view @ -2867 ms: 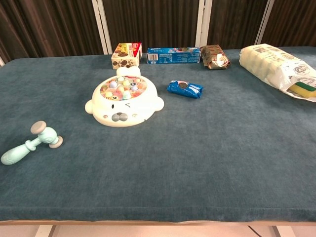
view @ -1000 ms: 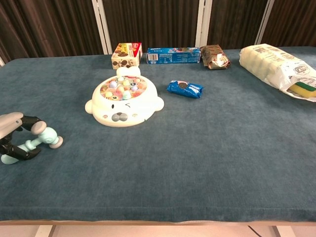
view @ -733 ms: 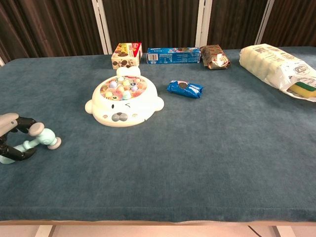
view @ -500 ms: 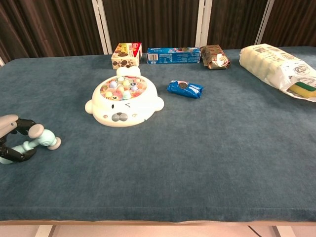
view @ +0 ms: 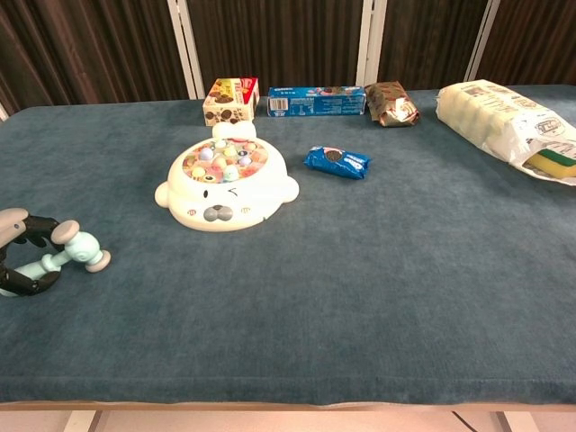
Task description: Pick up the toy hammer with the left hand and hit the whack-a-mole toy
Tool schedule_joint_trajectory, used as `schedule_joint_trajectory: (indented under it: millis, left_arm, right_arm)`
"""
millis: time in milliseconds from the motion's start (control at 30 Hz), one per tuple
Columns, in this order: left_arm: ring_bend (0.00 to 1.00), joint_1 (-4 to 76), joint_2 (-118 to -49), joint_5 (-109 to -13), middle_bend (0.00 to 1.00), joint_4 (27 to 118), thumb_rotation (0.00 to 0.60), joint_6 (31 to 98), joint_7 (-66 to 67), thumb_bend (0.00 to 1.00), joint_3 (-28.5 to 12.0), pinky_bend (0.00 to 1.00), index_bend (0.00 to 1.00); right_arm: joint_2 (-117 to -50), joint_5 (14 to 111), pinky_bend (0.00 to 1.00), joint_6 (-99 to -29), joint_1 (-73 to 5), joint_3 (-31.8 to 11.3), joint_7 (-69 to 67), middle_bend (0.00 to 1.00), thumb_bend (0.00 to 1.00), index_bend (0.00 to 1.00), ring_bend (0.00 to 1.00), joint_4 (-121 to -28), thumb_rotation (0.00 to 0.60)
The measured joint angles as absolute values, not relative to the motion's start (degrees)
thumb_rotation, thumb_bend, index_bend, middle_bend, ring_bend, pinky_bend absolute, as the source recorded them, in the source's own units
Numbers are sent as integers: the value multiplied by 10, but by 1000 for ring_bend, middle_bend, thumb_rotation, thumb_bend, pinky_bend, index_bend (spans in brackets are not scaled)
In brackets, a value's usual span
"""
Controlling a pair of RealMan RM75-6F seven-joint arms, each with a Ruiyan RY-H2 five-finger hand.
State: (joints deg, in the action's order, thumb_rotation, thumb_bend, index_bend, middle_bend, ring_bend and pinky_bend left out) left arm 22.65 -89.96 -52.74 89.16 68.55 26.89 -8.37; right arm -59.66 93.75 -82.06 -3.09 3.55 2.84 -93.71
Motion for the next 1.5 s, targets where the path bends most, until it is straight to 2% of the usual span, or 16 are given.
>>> schedule_joint_trajectory:
  millis: [1133,1500]
  left_arm:
    - [293,227,-899,-546,352,883,600,683,249,498,-73,215,449]
    - [340,224,-905,-556,412,869,600,681,228,540,-73,243,501]
  right_arm:
    - [-596,939,0,-823,-29,36,27,0,321,0,0,-937,600]
    - [-596,939,0,-822,-30,36,28,0,320,0,0,-937,600]
